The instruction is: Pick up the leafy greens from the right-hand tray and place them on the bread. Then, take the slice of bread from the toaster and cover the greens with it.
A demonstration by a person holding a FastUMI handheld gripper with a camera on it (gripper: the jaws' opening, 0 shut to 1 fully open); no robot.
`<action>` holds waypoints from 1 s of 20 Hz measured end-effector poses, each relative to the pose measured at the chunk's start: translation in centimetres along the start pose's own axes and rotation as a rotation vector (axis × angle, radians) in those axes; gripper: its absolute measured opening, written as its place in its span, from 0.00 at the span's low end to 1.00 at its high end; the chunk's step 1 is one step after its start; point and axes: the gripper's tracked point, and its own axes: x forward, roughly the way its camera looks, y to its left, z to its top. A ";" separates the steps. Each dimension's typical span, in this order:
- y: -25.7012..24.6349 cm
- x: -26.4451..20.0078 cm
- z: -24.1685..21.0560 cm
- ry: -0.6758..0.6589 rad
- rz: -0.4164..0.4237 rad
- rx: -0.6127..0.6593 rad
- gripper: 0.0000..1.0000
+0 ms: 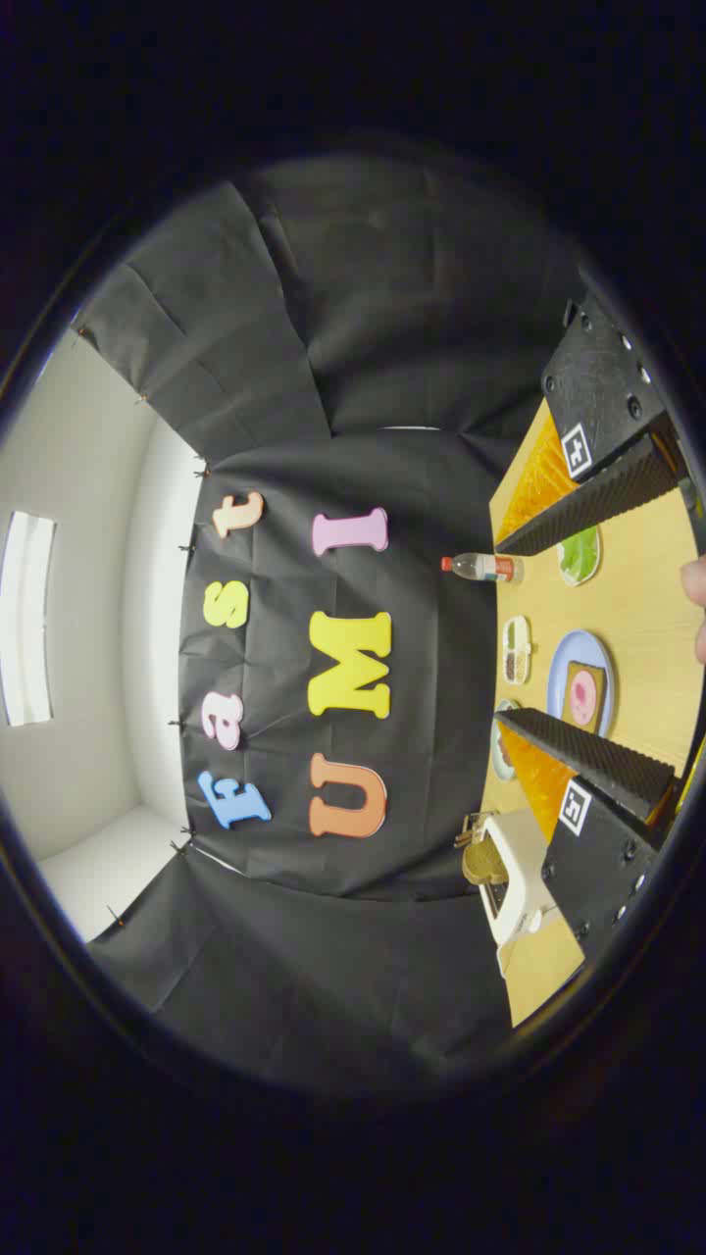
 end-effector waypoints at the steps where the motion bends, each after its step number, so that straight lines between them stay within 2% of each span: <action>1: 0.3 0.1 -0.4 0.008 0.003 -0.002 0.95; 20: 1.2 1.4 -2.5 0.055 0.015 -0.010 0.95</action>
